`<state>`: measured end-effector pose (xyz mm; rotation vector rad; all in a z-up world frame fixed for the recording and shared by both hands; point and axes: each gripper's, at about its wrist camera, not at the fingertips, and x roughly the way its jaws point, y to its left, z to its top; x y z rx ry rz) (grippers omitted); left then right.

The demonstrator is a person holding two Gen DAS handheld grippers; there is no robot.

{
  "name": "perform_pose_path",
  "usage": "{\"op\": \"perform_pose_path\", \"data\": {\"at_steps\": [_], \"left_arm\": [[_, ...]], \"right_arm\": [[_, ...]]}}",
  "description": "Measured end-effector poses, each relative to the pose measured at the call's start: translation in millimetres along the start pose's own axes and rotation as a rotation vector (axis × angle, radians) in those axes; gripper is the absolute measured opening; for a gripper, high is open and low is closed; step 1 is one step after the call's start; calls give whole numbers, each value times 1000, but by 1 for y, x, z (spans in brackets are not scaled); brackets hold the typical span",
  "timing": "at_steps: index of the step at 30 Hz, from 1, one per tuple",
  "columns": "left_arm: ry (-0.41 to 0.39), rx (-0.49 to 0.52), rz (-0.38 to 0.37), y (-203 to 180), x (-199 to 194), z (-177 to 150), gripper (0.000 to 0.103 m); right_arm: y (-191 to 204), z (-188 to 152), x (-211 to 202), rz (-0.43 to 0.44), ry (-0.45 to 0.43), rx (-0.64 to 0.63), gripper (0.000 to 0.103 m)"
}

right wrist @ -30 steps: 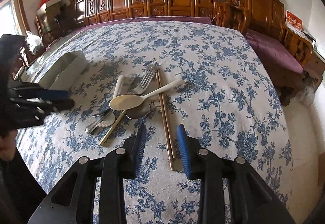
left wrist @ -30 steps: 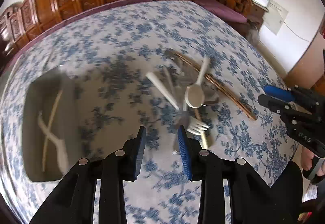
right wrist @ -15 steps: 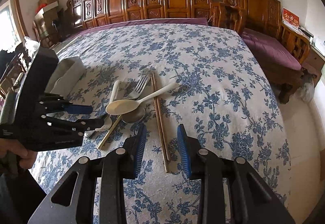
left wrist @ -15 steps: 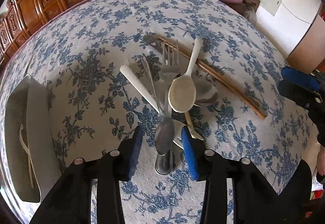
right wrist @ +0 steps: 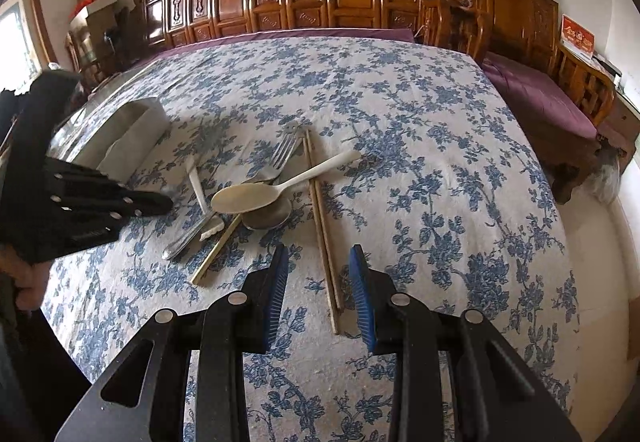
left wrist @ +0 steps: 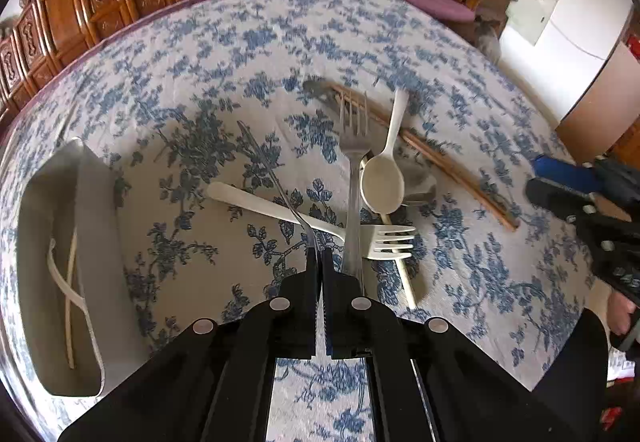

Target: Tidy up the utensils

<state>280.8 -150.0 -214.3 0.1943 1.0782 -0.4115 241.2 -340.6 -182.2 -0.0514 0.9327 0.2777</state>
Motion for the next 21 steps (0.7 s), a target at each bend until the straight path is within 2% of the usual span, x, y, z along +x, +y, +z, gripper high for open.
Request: {"op": "perform_pose_path", "data": {"at_steps": [6,11,17,21], "left_arm": [[-50,-18,-32,7,-24,-11,1],[-70,-1,-30,10,-36,-19,1],[-85,-17,-21,21,-46,-22,1],[-92,-28,-17,26,-50,-23,1]], "right_arm": [[17,3,8,36,15,-3,34],[43,16,17,60,7,-39,34],[70,37,45,86,29,-57,35],[78,45,64,68,64,-76,39]]}}
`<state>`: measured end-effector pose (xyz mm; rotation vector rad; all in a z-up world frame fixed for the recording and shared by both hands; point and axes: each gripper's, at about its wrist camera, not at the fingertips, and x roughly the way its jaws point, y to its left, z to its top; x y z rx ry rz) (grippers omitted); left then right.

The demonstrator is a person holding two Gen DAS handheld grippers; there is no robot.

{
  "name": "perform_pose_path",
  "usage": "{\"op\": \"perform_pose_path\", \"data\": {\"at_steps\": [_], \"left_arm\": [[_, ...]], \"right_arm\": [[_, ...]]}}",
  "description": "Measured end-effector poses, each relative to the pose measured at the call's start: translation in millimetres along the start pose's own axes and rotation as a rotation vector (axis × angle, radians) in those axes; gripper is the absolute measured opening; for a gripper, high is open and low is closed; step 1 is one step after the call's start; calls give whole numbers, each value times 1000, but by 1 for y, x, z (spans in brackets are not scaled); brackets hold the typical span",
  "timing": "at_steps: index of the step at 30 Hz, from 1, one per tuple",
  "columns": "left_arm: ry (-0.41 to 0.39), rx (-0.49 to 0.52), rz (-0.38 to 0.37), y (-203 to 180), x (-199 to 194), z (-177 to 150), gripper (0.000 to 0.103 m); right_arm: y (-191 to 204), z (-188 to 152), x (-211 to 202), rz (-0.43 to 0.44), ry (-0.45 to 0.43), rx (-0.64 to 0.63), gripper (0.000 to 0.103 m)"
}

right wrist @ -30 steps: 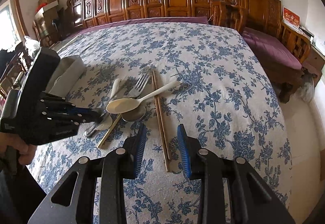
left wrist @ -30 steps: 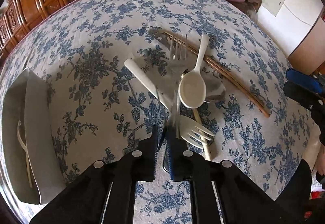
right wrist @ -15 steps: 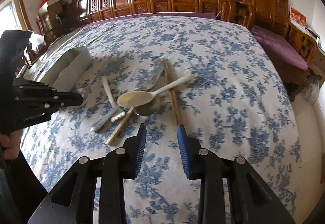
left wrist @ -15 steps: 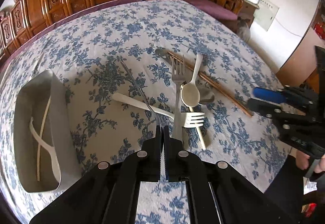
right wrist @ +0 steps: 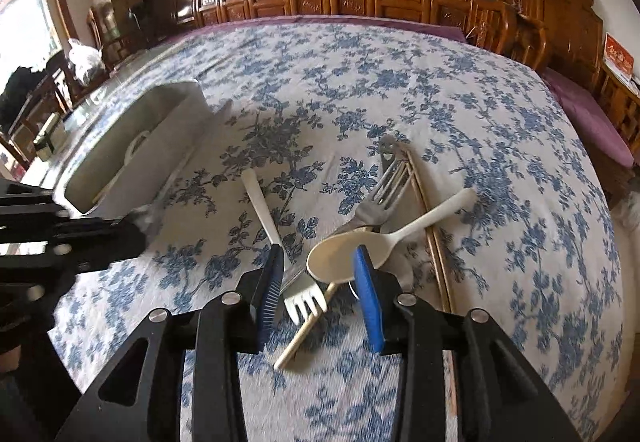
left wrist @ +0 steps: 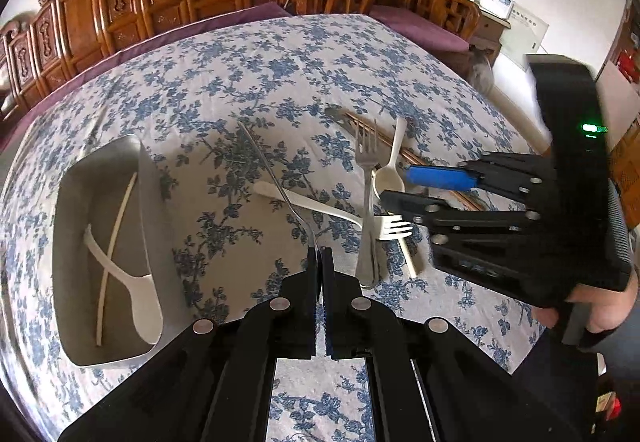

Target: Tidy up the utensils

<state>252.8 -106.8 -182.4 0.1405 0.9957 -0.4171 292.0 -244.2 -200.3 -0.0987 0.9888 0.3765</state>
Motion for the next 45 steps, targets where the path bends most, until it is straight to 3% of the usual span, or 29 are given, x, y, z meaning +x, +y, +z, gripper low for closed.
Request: {"op": "perform_pose_path", "data": {"at_steps": [9,14,20,32,45], "left_arm": [[-7,-2,-4,2,-4,-2,1],[-12,4,2,1,-8,-2,1],[-26,3,4,3,-16,0,1],[-70,25,2,5,-42,8,1],[-74,26,29,44,-73,10,1]], "right_arm": [[-6,-1,26,-23,87,8,39],[-11,-4,21,-23,84,0,15],[-16,-8,9,-47,75,-19,6],[-16,-15,-47,-47,-31,-23,5],[42,5,-84,40,-121,-107,5]]}}
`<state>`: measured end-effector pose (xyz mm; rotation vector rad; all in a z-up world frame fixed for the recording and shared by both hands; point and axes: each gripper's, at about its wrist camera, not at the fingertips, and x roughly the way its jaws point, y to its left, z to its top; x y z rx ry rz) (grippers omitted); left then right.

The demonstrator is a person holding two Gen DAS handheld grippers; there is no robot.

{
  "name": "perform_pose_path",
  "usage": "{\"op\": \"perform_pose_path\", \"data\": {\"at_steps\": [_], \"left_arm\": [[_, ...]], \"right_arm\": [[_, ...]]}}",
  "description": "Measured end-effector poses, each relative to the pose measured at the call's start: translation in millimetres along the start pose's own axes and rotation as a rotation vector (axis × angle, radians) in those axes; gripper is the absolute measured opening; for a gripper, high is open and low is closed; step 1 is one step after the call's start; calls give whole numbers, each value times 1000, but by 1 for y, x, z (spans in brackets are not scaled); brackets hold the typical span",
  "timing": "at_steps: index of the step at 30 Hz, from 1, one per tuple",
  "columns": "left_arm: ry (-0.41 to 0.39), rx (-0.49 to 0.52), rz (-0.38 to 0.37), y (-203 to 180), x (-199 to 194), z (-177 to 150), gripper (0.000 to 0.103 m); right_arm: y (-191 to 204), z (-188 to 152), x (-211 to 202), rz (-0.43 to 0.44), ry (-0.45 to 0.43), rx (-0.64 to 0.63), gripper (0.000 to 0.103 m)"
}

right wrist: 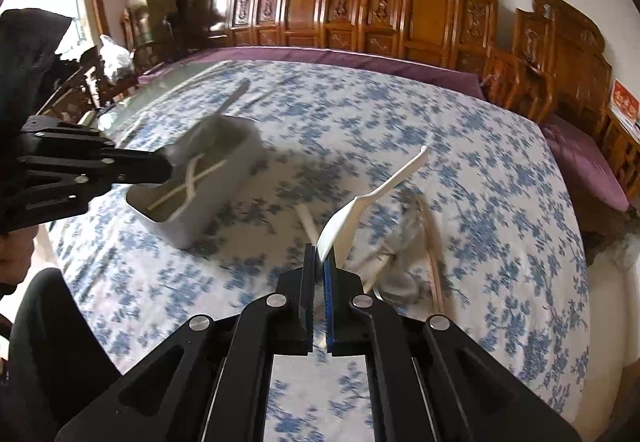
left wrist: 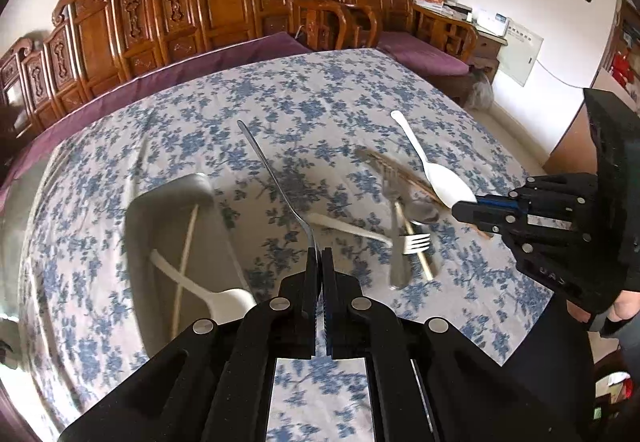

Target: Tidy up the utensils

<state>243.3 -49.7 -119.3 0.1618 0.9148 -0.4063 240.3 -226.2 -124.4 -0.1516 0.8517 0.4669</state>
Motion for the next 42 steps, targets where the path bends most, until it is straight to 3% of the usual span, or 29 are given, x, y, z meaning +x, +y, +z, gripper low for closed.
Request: {"op": "perform_pose_path", "data": {"at_steps": [17,28,42], "left_arm": [[99,-112,49,82,29,-39,1],[164,-132,63,107,55,-47,1],[102,-207,101,131,22,-61,7]], "right_arm": [[75,22,23,111,3,-72,5],[97,23,39,148,33,-92,5],[120,37,51,191,32,-119,5]]}}
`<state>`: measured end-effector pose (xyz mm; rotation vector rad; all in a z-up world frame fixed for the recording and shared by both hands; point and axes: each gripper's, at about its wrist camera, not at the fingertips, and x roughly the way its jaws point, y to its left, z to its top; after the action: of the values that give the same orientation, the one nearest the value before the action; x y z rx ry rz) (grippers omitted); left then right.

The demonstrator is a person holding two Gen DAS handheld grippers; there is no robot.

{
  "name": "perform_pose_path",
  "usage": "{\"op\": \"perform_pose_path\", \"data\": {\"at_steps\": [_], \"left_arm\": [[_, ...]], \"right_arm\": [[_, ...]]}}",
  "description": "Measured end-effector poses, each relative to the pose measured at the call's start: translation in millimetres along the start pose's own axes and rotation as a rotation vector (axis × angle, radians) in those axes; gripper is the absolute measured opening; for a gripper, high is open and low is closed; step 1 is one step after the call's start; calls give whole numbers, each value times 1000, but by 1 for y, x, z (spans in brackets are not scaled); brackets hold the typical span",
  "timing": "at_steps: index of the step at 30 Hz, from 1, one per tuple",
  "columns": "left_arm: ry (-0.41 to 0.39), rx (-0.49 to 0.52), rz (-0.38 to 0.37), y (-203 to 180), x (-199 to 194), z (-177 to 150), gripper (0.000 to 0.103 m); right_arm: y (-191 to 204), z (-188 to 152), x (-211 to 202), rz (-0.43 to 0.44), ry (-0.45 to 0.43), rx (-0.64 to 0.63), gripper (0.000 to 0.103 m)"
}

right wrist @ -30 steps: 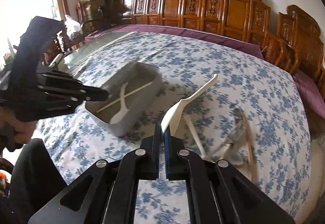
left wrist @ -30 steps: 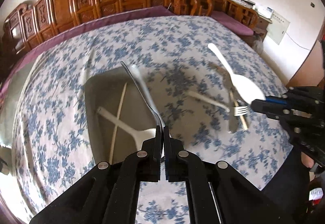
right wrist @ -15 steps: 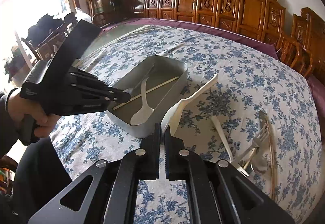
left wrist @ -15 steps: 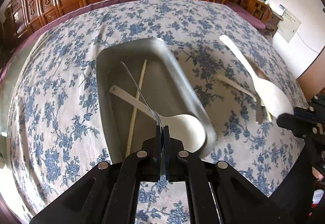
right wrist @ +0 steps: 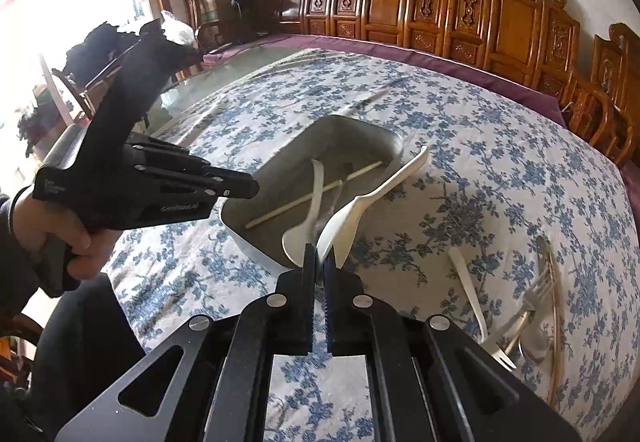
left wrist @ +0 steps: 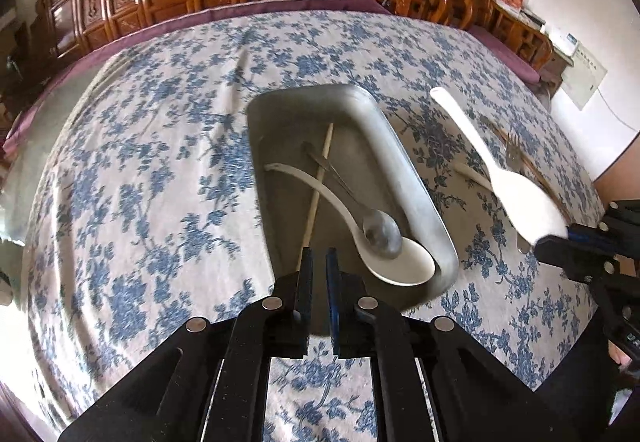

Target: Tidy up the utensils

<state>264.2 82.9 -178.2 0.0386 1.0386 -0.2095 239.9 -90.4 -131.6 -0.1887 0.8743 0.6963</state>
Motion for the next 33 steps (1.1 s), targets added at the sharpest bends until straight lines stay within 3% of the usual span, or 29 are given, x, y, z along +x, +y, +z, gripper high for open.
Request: {"op": "perform_pose_path", "data": {"at_steps": [4,6,10,21,25,33], "left_arm": [[-39,-29,12,10,-16,-7,10],[-58,-40,24,14,-22,-9,18],[-92,-74,43,27,-33,-11,25],[-139,-147,92,58,-48,-12,71],[-145,-154,95,61,-51,-12,76],[-144,-153,99,59,-52,-12,77]], "right_arm": [[9,8,6,17,-1,-16,5],[14,12,10,23,-2,-28,5],[22,21,22,37,10,-53,5],[39,34,71,45,79,-103,5],[42,35,85,55,96,-111,5],[29,33,92,58,105,-53,7]]}}
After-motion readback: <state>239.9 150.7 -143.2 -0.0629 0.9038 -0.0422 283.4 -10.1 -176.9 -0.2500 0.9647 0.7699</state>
